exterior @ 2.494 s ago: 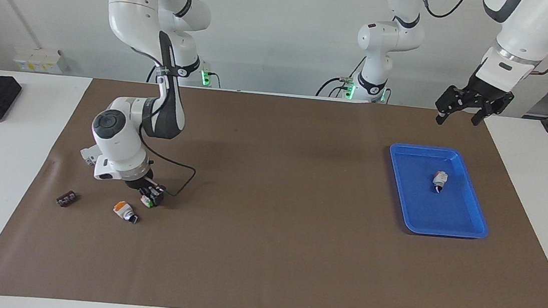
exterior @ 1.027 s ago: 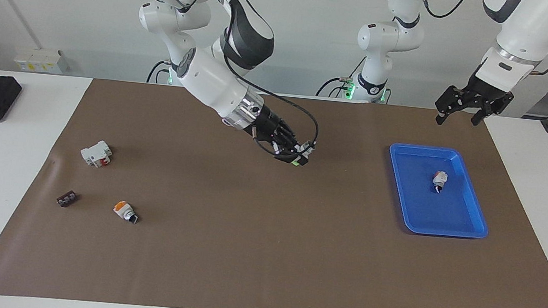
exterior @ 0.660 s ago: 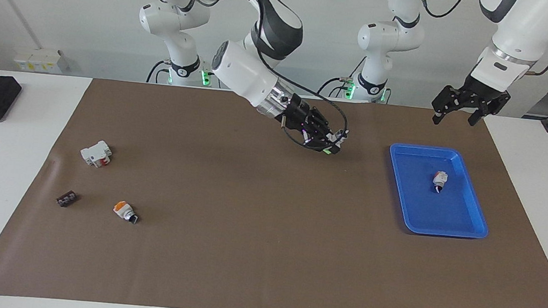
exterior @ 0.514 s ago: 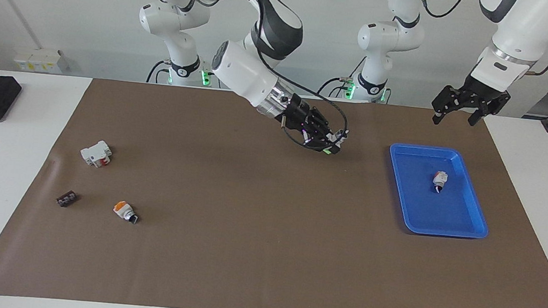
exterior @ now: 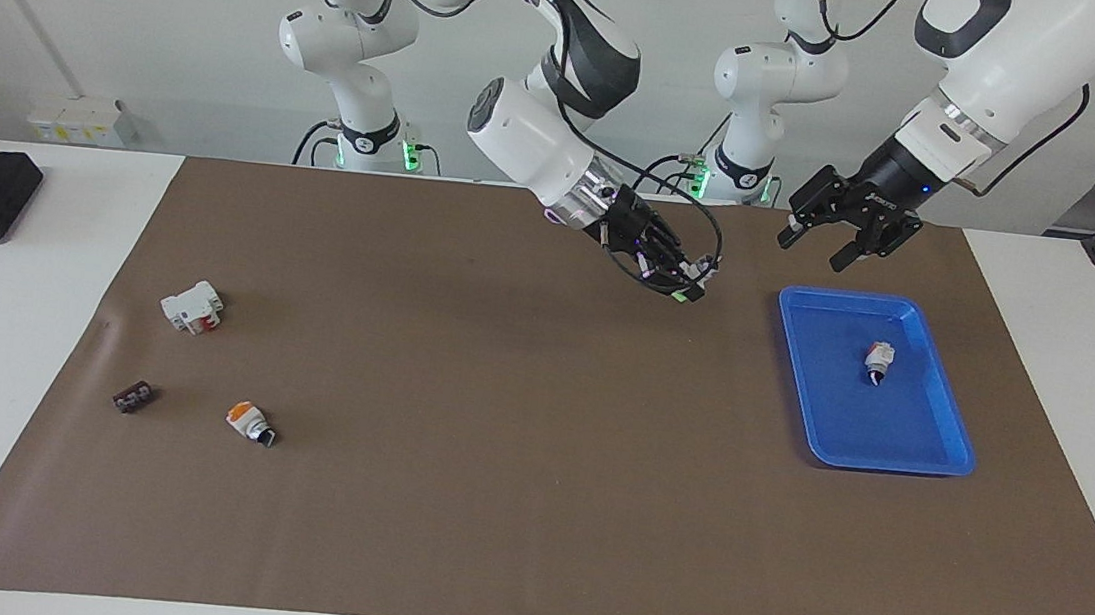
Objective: Turn and place switch with both arms
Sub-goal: 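Lift the switch with the right gripper and carry it toward the tray, then reach the left gripper to the switch held by the right gripper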
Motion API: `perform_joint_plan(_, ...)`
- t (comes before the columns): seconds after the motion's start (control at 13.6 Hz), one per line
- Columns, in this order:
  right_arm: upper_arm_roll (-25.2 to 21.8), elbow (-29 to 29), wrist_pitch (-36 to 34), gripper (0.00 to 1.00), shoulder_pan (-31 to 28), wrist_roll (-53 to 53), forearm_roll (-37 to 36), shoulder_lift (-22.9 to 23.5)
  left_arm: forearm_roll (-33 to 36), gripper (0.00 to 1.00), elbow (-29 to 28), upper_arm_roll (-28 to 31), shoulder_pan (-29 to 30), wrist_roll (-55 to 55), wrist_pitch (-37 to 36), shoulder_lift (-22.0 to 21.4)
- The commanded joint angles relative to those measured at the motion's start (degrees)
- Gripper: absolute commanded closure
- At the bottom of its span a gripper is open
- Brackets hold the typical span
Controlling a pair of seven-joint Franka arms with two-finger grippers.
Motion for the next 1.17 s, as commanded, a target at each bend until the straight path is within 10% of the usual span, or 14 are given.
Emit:
perform_joint_plan(0.0,0.1,0.1,1.7,1.0,0.1,1.3,-1.1,0.3,-5.1,0.23,-5.8,0.4,-0.3,9.6,2.8,-2.6)
perform_joint_plan(1.1,0.1,-0.1,1.9,1.0,-0.1,1.1,-1.0,0.5,-9.2,0.46,-10.9,0.4,-7.5,21.0,12.3,-3.5)
